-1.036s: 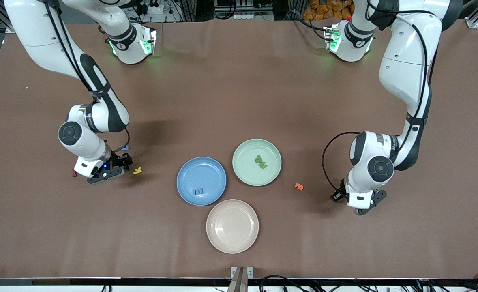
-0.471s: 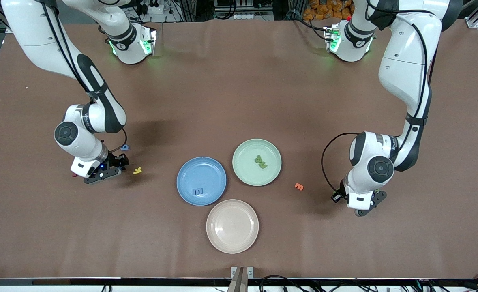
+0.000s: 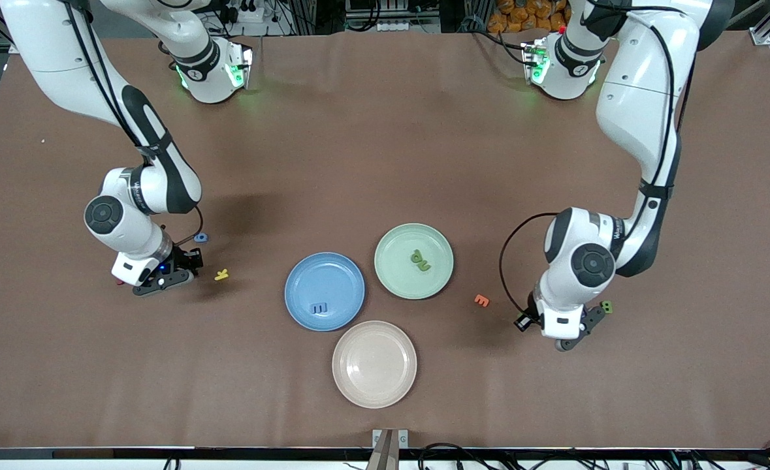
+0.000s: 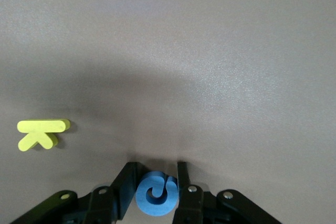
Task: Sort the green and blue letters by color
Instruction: 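Drop green Z onto the green plate while the right gripper lifts blue c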
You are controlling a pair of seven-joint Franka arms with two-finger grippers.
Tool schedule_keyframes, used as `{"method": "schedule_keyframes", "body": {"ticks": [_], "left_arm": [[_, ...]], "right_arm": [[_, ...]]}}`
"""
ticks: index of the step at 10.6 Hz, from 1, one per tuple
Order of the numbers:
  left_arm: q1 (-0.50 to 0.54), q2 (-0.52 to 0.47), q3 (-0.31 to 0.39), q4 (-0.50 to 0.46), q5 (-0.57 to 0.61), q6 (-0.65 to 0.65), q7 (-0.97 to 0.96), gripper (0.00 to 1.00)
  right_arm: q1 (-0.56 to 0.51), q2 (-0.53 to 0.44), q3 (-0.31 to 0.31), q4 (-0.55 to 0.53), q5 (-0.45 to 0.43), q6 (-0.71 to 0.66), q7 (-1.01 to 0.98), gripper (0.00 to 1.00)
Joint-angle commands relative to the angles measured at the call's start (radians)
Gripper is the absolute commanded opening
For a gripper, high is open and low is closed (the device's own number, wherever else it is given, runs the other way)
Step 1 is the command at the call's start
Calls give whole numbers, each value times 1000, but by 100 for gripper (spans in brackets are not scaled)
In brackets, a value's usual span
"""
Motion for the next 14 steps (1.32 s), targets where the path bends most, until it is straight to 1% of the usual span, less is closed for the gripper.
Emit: {"method": "schedule_keyframes", "body": {"ticks": [1, 2, 3, 5, 9, 12, 13, 14], "left_arm": [[-64, -35, -32, 3, -22, -9, -150, 0], [-82, -37, -59, 3, -17, -9, -201, 0], [-127, -39, -66, 3, -13, -8, -262, 0], [-183, -40, -67, 6, -11, -9, -355, 0], [-294, -52, -61, 1, -8, -15, -442, 0], [-310, -65, -66, -2, -4, -155, -453, 0], [-302, -65, -66, -2, -2, -169, -449, 78], [-309, -66, -58, -2, 4, -179, -453, 100]], "right_arm": [[-51, -7, 42, -8, -4, -13, -8, 35], [-65, -6, 59, -8, -4, -13, -8, 33], [-74, -6, 65, -8, -4, -13, -8, 33], [-79, -4, 73, -2, -4, -13, -7, 31], [-76, -6, 74, 38, -4, -79, -7, 29], [-74, -6, 83, 86, -4, -147, -3, 29], [-74, -6, 83, 92, -4, -148, -2, 29], [-73, -6, 83, 105, -4, -160, 1, 29]]}}
